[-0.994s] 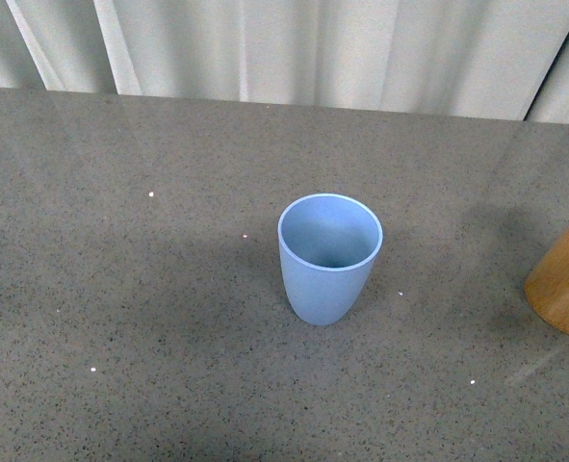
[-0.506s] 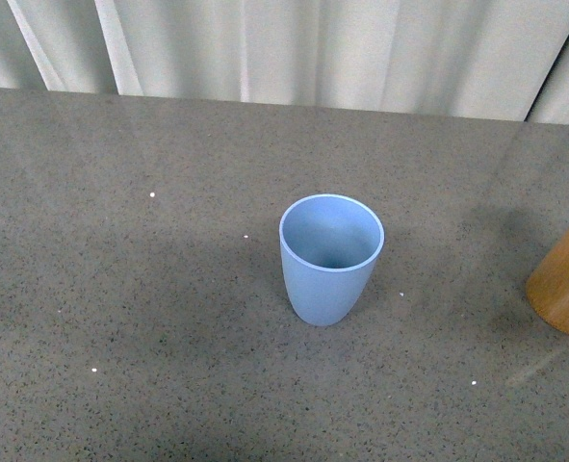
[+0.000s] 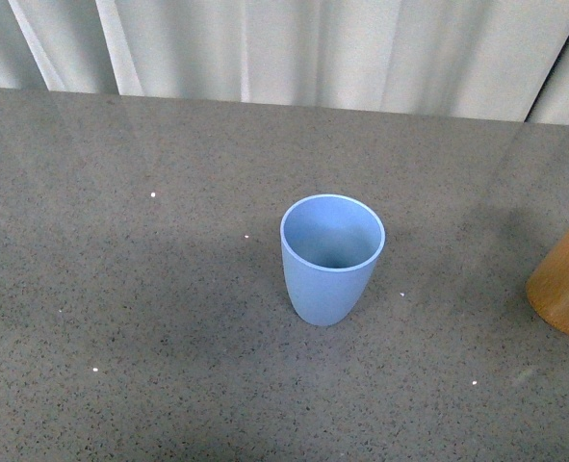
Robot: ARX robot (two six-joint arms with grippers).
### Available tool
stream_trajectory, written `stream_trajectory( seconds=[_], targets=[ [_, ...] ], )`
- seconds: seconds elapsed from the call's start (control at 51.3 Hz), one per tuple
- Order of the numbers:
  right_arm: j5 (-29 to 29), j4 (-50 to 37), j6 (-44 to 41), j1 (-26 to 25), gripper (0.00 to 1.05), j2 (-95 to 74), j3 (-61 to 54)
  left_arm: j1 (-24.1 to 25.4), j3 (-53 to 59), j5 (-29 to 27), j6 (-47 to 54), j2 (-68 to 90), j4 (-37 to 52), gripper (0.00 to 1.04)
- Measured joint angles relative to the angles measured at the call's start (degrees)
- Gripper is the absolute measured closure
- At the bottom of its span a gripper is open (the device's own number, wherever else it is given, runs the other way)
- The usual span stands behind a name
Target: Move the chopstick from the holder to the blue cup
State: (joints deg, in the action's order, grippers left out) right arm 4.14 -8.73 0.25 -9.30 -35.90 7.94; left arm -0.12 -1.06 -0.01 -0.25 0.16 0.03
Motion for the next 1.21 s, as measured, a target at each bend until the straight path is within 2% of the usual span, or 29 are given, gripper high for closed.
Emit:
stream_trajectory(
  seconds=[0.156, 0.312, 0.701, 1.208],
  targets=[
    [2.8, -23.2, -3.7, -0.6, 0.10, -27.1, 3.3, 0.0, 0.0, 0.0, 0.0, 0.0, 0.0, 0.07],
    [3.5, -31.6, -4.4, 1.2, 0.10, -40.2, 6.6, 0.0, 0.0, 0.0, 0.0, 0.0, 0.0, 0.07],
    [2.4, -37.3, -4.0, 4.9, 0.10, -52.8, 15.4, 0.0, 0.0, 0.0, 0.0, 0.0, 0.0, 0.07],
    [3.0, -41.3, -2.3, 6.2, 0.10, -65.9, 24.7, 0.0, 0.0, 0.0, 0.0, 0.0, 0.0, 0.07]
  ],
)
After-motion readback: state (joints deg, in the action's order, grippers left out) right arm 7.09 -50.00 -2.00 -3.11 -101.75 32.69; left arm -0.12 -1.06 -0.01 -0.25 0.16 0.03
